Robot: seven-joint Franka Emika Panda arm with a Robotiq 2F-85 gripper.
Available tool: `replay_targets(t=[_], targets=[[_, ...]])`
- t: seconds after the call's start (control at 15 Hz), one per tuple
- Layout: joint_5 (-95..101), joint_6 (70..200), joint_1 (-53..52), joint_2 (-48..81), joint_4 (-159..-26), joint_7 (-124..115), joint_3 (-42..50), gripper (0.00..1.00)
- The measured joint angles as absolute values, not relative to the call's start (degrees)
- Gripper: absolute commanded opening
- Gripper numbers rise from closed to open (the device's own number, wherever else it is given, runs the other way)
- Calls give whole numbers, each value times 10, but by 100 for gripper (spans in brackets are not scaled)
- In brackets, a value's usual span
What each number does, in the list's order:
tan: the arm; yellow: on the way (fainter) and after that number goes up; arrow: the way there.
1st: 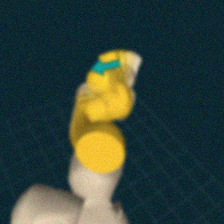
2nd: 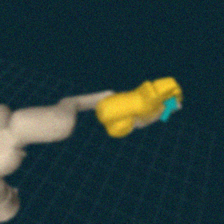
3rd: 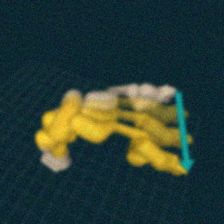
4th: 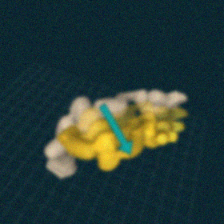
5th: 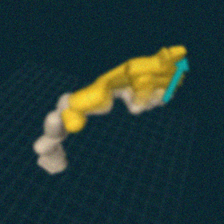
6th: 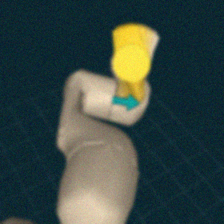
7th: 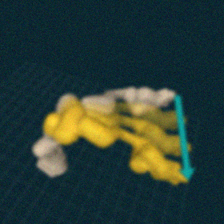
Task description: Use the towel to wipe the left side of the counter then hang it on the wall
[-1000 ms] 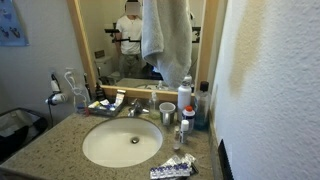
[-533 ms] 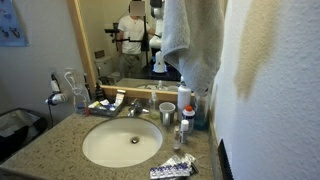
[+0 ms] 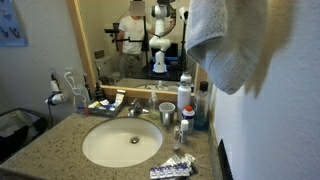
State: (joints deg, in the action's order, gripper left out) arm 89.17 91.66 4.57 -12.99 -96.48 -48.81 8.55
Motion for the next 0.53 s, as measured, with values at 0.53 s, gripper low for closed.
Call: replay_targets(t=[0.53], targets=[[886,931,56,-84,-931,-489,90,2]])
